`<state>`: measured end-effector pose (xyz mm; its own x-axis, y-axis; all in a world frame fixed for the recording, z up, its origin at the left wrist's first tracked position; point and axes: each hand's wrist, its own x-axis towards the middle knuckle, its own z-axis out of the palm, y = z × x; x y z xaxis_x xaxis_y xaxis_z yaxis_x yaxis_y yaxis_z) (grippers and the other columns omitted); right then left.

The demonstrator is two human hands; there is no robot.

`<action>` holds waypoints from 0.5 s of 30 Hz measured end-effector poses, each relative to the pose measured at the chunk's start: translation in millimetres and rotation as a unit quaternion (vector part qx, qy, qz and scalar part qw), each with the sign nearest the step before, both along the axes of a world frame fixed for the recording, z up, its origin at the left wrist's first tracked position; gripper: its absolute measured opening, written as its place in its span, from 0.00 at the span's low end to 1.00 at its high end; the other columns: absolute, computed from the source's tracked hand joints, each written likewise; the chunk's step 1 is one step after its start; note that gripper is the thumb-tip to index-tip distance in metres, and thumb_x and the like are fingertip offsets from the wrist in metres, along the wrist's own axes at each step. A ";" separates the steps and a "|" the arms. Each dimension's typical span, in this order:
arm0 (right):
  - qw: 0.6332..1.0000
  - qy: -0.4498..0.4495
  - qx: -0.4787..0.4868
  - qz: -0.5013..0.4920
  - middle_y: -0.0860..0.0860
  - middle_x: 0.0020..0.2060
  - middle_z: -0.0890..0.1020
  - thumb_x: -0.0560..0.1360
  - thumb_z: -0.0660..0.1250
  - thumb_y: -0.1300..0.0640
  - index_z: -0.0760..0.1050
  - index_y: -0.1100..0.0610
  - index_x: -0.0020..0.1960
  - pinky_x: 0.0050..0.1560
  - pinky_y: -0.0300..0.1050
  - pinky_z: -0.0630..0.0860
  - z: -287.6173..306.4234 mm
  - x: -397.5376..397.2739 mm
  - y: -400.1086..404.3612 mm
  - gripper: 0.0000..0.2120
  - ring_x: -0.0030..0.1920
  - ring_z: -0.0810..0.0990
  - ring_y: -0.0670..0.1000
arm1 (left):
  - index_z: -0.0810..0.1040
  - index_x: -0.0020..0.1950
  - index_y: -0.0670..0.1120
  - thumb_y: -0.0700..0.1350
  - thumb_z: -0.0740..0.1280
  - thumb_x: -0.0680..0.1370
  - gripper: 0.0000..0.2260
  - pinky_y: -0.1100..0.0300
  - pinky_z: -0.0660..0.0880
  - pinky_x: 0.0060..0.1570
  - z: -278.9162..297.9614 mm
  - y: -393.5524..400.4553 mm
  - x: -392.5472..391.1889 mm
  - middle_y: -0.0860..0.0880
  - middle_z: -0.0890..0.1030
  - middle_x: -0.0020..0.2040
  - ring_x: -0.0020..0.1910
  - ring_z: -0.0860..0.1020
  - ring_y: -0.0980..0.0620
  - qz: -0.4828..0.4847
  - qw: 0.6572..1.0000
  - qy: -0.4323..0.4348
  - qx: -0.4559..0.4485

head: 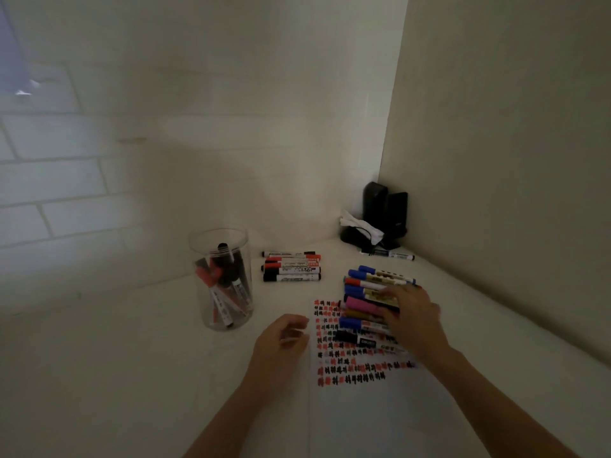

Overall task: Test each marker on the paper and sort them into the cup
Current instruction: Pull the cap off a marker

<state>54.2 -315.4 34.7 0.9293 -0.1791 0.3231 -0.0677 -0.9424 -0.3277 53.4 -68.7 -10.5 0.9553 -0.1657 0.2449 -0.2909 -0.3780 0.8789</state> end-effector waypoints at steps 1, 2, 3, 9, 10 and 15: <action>1.000 -0.016 -0.001 0.025 0.48 0.60 0.76 0.76 0.66 0.51 0.74 0.46 0.62 0.62 0.55 0.69 -0.1 1.4 5.9 0.14 0.62 0.71 0.52 | 0.76 0.58 0.53 0.41 0.67 0.77 0.11 0.72 0.72 0.52 1.4 -0.5 7.1 0.58 0.77 0.57 0.53 0.75 0.64 0.010 1.000 -0.007 0.019; 0.998 -0.027 0.003 0.052 0.47 0.59 0.76 0.75 0.67 0.51 0.75 0.46 0.60 0.62 0.55 0.70 0.8 0.5 13.8 0.14 0.61 0.72 0.51 | 0.75 0.60 0.52 0.41 0.67 0.77 0.13 0.73 0.70 0.51 3.7 -0.9 16.3 0.57 0.75 0.58 0.53 0.74 0.63 0.029 0.998 -0.023 0.045; 0.996 -0.037 0.011 0.082 0.46 0.57 0.78 0.75 0.68 0.51 0.77 0.46 0.59 0.61 0.54 0.71 -1.4 0.6 20.3 0.13 0.60 0.73 0.50 | 0.74 0.61 0.51 0.40 0.67 0.77 0.14 0.73 0.68 0.52 6.7 -0.1 27.8 0.55 0.74 0.59 0.54 0.73 0.62 0.056 0.995 -0.039 0.075; 0.986 -0.074 0.025 0.147 0.44 0.45 0.81 0.72 0.72 0.55 0.81 0.48 0.52 0.54 0.44 0.76 -15.7 7.2 29.2 0.09 0.45 0.77 0.44 | 0.64 0.73 0.44 0.39 0.63 0.79 0.22 0.59 0.61 0.69 31.2 -1.6 101.7 0.46 0.62 0.73 0.71 0.61 0.48 0.077 0.948 -0.091 0.296; 0.986 -0.070 0.036 0.146 0.44 0.45 0.81 0.73 0.71 0.55 0.81 0.48 0.52 0.53 0.43 0.77 -16.6 10.1 27.9 0.08 0.45 0.77 0.43 | 0.63 0.73 0.43 0.38 0.63 0.79 0.23 0.58 0.61 0.69 32.6 -4.1 112.9 0.45 0.62 0.73 0.71 0.61 0.47 0.082 0.941 -0.101 0.314; 0.988 -0.030 0.049 0.146 0.46 0.46 0.81 0.75 0.68 0.56 0.81 0.50 0.51 0.53 0.44 0.77 -25.8 24.5 30.1 0.07 0.46 0.77 0.46 | 0.68 0.68 0.45 0.41 0.64 0.78 0.18 0.54 0.67 0.62 28.3 -16.9 148.2 0.44 0.71 0.67 0.65 0.69 0.45 0.128 0.904 -0.112 0.392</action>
<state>78.8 -285.3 8.9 0.9257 0.0597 0.3735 0.2240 -0.8823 -0.4141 201.6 -85.6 17.8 0.9281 -0.1534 0.3392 -0.2432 -0.9396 0.2407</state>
